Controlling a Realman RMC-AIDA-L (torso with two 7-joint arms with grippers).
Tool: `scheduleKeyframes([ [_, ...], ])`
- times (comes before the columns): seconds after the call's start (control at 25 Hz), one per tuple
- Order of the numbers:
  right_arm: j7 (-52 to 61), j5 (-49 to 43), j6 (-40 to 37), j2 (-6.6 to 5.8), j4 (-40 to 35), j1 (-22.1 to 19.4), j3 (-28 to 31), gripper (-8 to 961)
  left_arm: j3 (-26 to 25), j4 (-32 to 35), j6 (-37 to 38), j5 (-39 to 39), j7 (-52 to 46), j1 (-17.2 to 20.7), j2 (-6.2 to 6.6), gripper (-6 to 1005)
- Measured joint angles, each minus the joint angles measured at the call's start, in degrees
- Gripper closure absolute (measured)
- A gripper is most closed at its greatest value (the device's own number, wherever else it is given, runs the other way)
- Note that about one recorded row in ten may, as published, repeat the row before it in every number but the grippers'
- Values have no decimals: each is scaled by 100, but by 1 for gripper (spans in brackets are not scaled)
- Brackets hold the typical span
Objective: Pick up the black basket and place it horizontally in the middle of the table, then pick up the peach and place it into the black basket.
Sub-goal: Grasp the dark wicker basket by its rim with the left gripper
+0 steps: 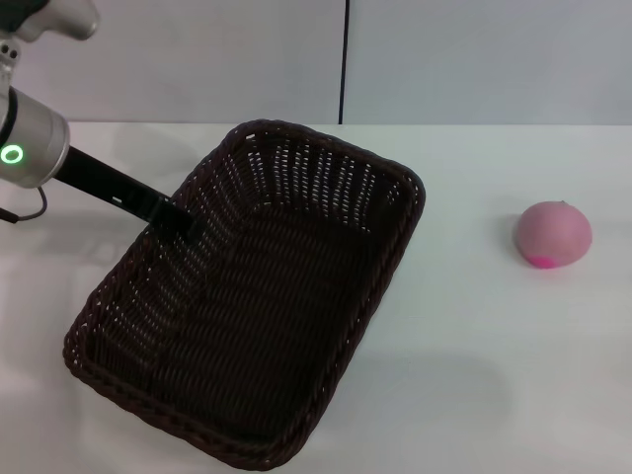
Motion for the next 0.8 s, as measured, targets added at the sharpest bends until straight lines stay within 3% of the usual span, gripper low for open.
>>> scheduleKeyframes([
  [0.24,-2,0,8,-6,1,17,0,475,143,-1,17,12,-17,-9,0,236],
  [0.48,-2,0,31,-9,0,18,0,476,153,21,21,17,24,-20,0,638],
  [0.8,25,5,119,-9,-6,24,0,476,290,80,25,18,54,-34,0,736],
])
